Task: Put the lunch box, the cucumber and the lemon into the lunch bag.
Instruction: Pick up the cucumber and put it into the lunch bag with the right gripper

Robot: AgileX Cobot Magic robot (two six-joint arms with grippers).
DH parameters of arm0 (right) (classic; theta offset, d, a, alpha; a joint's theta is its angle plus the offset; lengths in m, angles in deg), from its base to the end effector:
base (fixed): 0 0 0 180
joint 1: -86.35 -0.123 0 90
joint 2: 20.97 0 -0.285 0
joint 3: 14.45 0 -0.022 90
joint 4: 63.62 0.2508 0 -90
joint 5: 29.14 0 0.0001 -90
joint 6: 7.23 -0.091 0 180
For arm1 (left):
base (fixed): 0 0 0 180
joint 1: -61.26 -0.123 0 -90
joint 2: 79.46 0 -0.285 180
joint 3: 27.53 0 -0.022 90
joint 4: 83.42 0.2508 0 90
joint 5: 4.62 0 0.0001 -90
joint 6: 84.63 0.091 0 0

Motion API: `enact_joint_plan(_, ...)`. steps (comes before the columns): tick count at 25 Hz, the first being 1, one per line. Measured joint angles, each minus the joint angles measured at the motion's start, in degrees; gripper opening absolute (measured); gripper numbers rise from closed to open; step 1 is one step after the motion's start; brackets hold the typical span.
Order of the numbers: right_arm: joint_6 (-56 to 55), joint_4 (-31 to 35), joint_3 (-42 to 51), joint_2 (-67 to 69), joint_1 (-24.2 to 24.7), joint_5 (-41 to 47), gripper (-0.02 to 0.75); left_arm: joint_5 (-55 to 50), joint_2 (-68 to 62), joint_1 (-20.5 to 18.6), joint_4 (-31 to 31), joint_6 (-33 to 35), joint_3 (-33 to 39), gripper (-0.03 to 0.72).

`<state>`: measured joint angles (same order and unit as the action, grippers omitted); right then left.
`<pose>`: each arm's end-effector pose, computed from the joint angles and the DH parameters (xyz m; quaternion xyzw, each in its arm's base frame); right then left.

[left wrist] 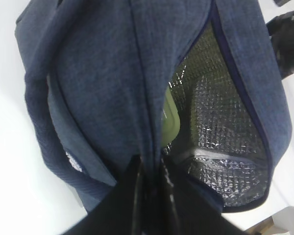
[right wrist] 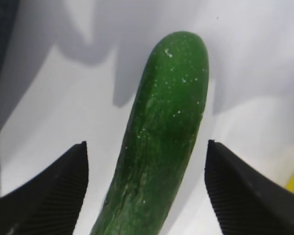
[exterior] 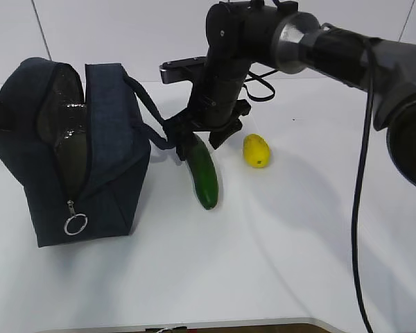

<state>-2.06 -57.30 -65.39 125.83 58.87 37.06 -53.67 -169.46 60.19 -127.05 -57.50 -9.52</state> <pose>0.4555 0.2473 0.1892 -0.2637 0.9505 0.0824 0.1424 0.2874 -0.0421 0.2856 0.0270 0.9277 -0.2688 0.2579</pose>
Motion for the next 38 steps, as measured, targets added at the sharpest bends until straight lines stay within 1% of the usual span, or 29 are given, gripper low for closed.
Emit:
enact_joint_plan(13, -1.0, 0.0, 0.0, 2.3, 0.0, -0.8, 0.582, 0.0, 0.0, 0.0, 0.0, 0.0, 0.0, 0.011)
enact_joint_plan(16, -1.0, 0.0, 0.0, 2.3, 0.0, -0.8, 0.536, 0.0, 0.0, 0.0, 0.0, 0.0, 0.0, 0.011)
enact_joint_plan(21, -1.0, 0.0, 0.0, 2.3, 0.0, -0.9, 0.431, -0.1, 0.0, 0.0, 0.0, 0.0, 0.0, 0.011)
enact_joint_plan(25, -1.0, -0.2, 0.0, 2.3, 0.0, -0.9, 0.380, -0.1, 0.0, 0.0, 0.0, 0.0, 0.0, 0.011)
enact_joint_plan(29, -1.0, -0.7, -0.4, 2.3, 0.0, 0.3, 0.356, -0.1, 0.0, 0.0, 0.0, 0.0, 0.0, 0.011)
enact_joint_plan(32, -1.0, -3.2, -1.7, 2.3, 0.0, 2.9, 0.355, -0.1, 0.0, 0.0, 0.0, 0.0, 0.0, 0.011)
enact_joint_plan(35, -1.0, -5.2, -4.2, 2.3, 0.0, 4.0, 0.355, -0.2, 0.0, 0.0, 0.0, 0.0, 0.0, 0.011)
enact_joint_plan(38, -1.0, -4.8, -7.7, 2.3, 0.0, 4.1, 0.355, -0.2, 0.0, 0.0, 0.0, 0.0, 0.0, 0.011)
